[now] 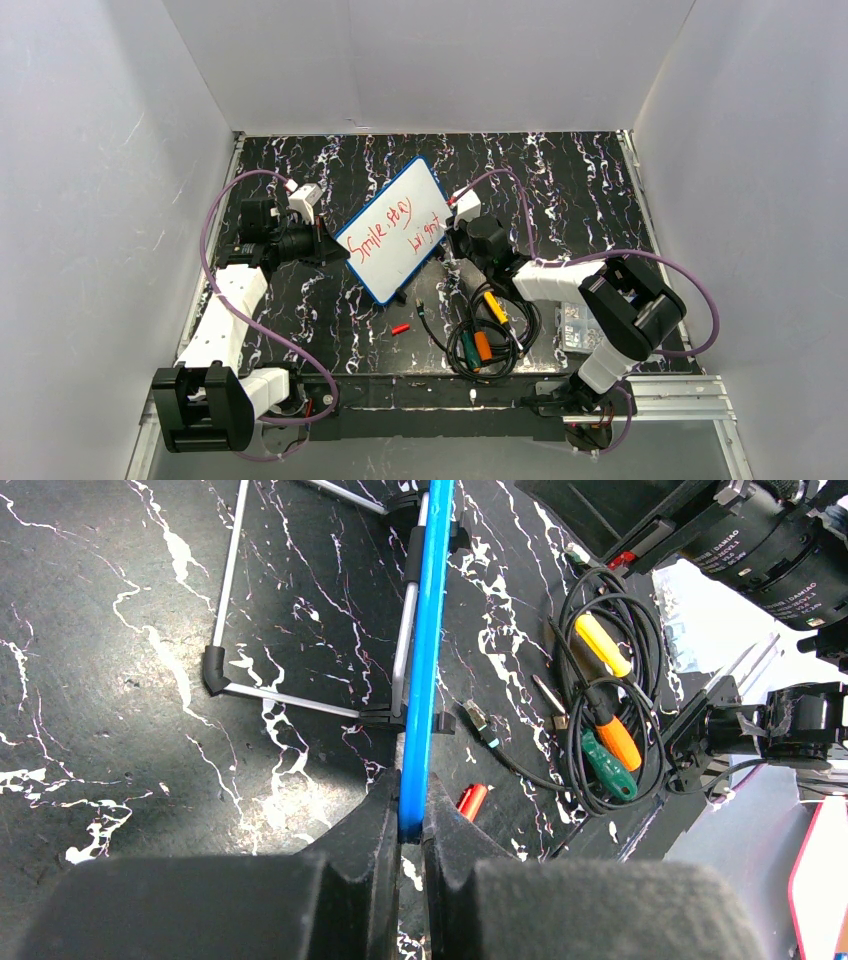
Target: Write a sentence on the whiteboard
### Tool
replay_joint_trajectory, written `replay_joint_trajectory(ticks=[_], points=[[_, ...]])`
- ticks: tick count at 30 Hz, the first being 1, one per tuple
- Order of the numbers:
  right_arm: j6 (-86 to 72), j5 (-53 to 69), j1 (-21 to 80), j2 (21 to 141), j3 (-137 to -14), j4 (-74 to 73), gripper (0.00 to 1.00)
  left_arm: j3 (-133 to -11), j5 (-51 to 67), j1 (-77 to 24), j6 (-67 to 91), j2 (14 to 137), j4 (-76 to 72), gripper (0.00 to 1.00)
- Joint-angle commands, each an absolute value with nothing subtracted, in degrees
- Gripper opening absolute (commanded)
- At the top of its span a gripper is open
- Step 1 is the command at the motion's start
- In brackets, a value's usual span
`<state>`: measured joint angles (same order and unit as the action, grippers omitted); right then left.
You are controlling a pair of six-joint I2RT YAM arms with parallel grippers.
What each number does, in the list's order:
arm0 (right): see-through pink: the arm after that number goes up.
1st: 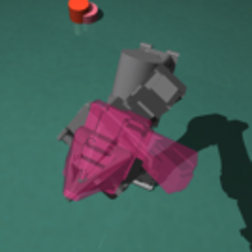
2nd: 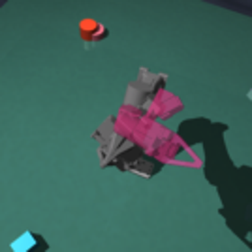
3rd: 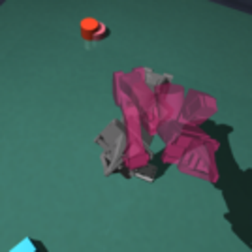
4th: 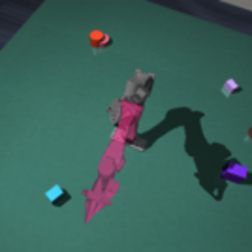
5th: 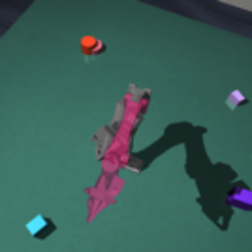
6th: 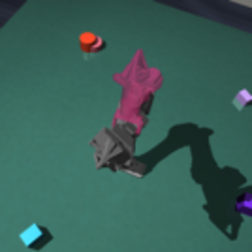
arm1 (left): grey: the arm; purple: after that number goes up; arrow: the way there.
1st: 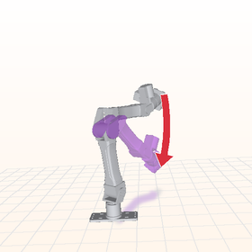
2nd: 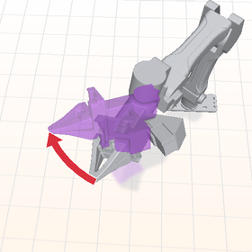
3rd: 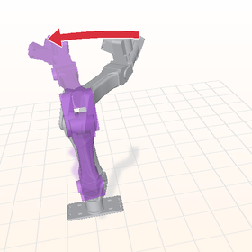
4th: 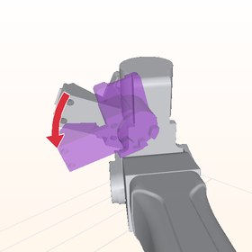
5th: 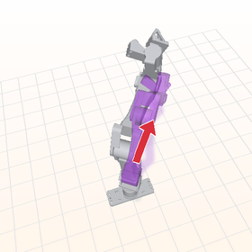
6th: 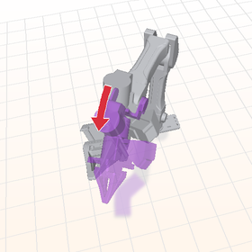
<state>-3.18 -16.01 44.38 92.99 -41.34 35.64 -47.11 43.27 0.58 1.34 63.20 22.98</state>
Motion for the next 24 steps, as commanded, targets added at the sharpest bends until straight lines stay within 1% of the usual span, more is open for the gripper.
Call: replay_joint_trajectory(ticks=[1, 12, 19, 24], points=[[-4.1, -16.7, 44.6, 92.4, -40.9, 36.7, 0.01, -47.3, 41.8, -0.1, -0.7, 63.6, 26.1, 0.00], [-1.9, -20.5, 44.6, 93.0, -44.5, 37.2, 0.01, -47.4, 41.8, -0.1, -0.7, 63.6, 26.1, 0.00], [-1.8, -23.0, 44.6, 90.7, -43.7, 37.6, 0.01, -47.4, 41.9, -0.1, -0.6, 63.6, 26.0, 0.00], [-2.1, -22.9, 44.6, 92.2, -43.6, 37.3, 0.01, -47.4, 42.0, -0.1, -0.7, 63.6, 26.0, 0.00]])
